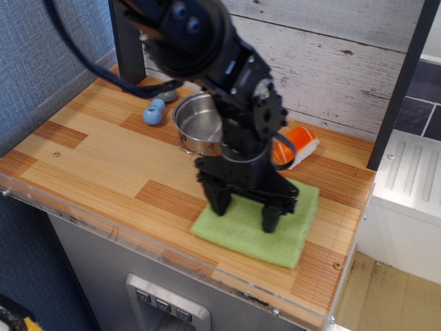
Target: Slide towel towards the left side of the counter.
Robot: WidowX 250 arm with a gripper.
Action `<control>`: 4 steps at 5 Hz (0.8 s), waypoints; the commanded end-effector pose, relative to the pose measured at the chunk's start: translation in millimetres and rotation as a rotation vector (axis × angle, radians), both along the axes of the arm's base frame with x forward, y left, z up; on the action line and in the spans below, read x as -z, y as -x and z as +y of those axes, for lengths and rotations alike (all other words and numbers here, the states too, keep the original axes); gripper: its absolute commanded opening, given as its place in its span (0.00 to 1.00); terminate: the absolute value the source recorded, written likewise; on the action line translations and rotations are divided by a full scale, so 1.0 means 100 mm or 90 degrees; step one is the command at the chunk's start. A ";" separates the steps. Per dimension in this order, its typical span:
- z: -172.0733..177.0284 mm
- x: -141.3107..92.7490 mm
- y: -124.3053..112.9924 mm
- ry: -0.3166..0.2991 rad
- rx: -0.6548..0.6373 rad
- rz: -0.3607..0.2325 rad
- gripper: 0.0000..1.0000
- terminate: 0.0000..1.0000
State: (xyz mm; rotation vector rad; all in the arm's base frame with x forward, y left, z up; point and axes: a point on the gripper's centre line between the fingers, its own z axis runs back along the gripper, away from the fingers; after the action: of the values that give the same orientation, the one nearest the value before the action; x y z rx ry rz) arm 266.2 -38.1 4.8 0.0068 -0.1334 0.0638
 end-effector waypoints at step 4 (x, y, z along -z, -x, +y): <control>0.98 0.00 0.02 -0.016 -0.142 0.018 1.00 0.00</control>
State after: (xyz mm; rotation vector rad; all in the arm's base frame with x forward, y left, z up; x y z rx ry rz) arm 268.7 53.8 5.2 0.0412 -0.1055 0.2728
